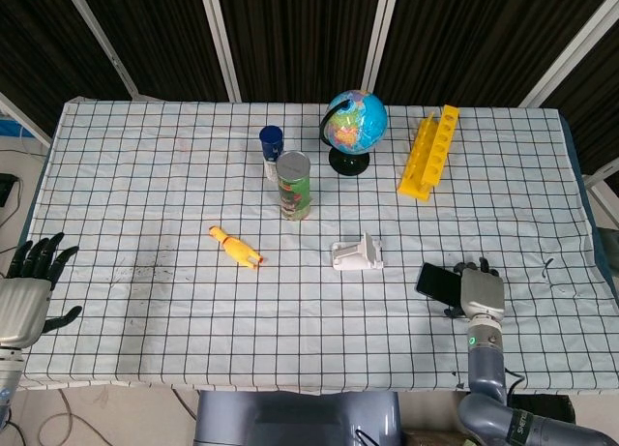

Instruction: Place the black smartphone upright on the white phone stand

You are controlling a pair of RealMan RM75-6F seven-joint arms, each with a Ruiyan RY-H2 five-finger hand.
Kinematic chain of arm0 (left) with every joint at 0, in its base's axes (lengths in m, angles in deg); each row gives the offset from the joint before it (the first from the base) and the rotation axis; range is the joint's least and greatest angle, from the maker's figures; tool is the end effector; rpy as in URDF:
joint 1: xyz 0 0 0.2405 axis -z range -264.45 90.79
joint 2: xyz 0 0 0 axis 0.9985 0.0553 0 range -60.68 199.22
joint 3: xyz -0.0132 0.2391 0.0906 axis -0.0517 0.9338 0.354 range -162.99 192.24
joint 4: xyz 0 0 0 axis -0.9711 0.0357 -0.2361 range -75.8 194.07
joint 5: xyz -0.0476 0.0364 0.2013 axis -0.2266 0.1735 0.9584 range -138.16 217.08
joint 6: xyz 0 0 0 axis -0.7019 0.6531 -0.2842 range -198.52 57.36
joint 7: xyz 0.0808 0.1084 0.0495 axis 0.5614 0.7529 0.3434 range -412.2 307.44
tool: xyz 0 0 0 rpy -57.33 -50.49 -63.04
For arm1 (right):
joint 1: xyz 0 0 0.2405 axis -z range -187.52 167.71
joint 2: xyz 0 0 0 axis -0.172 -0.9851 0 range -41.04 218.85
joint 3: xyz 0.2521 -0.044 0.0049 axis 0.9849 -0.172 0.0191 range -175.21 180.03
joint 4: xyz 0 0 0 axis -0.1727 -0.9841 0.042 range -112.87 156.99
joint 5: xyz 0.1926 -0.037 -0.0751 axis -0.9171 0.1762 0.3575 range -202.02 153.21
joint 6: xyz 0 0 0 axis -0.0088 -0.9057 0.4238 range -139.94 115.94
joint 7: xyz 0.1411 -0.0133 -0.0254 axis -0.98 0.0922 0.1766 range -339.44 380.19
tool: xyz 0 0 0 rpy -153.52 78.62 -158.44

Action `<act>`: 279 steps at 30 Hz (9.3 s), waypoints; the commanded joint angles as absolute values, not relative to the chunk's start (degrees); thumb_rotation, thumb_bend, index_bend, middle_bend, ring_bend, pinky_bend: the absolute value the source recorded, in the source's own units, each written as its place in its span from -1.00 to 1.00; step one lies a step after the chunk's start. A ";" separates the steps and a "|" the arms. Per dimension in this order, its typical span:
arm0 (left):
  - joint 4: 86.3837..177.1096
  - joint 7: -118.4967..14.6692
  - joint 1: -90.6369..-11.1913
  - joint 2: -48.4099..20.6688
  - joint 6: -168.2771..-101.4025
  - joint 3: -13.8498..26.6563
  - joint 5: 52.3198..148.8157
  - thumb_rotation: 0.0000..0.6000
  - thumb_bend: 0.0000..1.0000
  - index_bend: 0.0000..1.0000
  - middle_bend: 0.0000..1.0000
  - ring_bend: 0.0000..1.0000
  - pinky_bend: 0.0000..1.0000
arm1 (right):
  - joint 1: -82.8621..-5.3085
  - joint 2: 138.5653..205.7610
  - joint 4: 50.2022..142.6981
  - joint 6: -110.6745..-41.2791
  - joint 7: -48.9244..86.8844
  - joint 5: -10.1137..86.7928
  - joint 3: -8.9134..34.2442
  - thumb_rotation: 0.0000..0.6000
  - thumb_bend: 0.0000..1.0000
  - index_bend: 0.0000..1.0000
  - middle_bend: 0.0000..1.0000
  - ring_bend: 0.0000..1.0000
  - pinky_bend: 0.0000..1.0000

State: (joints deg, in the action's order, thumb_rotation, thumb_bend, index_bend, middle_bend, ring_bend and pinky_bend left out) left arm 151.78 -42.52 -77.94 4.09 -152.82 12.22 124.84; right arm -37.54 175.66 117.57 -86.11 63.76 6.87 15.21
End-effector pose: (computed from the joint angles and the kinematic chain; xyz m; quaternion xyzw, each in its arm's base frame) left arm -0.2997 0.2005 0.1455 -0.6435 -0.3384 -0.3480 0.5919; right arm -0.2621 -0.2813 0.0234 0.5629 -0.5260 0.1736 0.6135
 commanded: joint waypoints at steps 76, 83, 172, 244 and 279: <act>151.82 -42.36 -77.93 4.07 -152.84 12.21 124.76 1.00 -0.80 -0.72 -1.00 -1.00 -1.00 | -37.45 173.66 117.60 -88.19 56.37 13.37 15.01 1.00 -0.22 0.49 0.36 -0.11 -0.64; 151.84 -42.18 -77.96 4.02 -152.90 12.20 124.73 1.00 -0.80 -0.72 -1.00 -1.00 -1.00 | -35.22 168.06 124.25 -87.29 49.16 14.95 17.99 1.00 -0.21 0.50 0.36 -0.11 -0.64; 153.30 -38.97 -76.53 3.77 -151.10 11.43 122.39 1.00 -0.80 -0.63 -1.00 -1.00 -1.00 | -44.42 185.92 88.51 -70.75 -33.57 54.33 18.17 1.00 -0.17 0.50 0.36 -0.11 -0.64; 152.96 -40.36 -76.46 3.88 -151.15 11.62 122.77 1.00 -0.80 -0.63 -1.00 -1.00 -1.00 | -42.88 191.62 83.79 -75.33 -28.60 54.12 16.77 1.00 -0.73 0.00 -0.13 -0.64 -0.64; 152.51 -41.33 -76.60 3.72 -151.58 11.69 123.25 1.00 -0.80 -0.63 -1.00 -1.00 -1.00 | -40.17 188.16 88.03 -78.90 -23.79 55.55 15.44 1.00 -1.00 -1.00 -1.00 -1.00 -0.73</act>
State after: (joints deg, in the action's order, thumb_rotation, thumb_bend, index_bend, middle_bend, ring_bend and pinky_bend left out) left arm 152.52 -41.32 -76.59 3.73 -151.57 11.68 123.24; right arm -40.52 188.64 87.50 -78.51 -24.17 55.42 15.56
